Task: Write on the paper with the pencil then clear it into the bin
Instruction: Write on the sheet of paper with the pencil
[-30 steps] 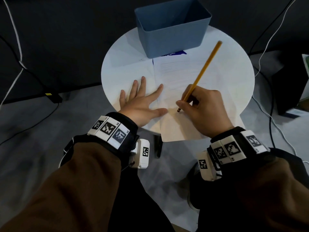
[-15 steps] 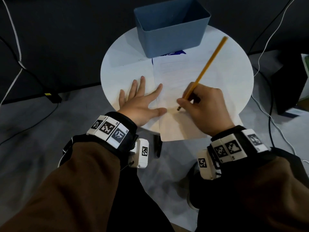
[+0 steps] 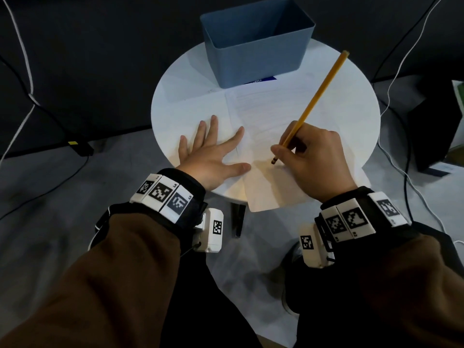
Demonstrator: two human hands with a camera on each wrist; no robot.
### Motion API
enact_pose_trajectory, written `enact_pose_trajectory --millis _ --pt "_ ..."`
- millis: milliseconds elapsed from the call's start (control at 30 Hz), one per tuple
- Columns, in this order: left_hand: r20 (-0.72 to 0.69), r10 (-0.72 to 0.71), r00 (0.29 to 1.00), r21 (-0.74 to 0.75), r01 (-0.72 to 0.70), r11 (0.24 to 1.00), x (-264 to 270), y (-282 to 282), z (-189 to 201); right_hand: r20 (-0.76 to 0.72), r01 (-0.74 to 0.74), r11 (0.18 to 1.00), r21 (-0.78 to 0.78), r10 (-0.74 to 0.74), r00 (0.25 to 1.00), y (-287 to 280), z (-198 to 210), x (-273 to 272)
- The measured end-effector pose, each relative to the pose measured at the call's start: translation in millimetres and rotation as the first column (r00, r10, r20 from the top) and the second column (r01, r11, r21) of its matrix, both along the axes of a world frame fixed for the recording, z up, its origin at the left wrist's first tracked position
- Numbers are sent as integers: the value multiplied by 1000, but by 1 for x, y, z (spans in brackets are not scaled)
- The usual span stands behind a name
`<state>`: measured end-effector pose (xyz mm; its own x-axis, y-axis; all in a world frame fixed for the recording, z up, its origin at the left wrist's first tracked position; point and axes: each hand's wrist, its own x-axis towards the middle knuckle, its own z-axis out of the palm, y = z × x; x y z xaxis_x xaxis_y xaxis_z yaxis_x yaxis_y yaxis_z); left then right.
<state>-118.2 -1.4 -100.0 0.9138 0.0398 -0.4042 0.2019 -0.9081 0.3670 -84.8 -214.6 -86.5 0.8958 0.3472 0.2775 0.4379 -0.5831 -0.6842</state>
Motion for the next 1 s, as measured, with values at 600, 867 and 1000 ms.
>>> enact_pose_trajectory --millis 600,867,1000 --pt "72 15 997 -40 -12 999 -4 -1 1 -40 140 986 -88 -144 989 -27 -3 12" --pt "57 -3 998 48 1 999 -3 -5 -4 -83 116 992 -45 -119 989 -21 -3 6" --pt "43 4 999 37 -6 999 -2 -5 -3 -60 46 999 1 -46 997 -14 -2 2"
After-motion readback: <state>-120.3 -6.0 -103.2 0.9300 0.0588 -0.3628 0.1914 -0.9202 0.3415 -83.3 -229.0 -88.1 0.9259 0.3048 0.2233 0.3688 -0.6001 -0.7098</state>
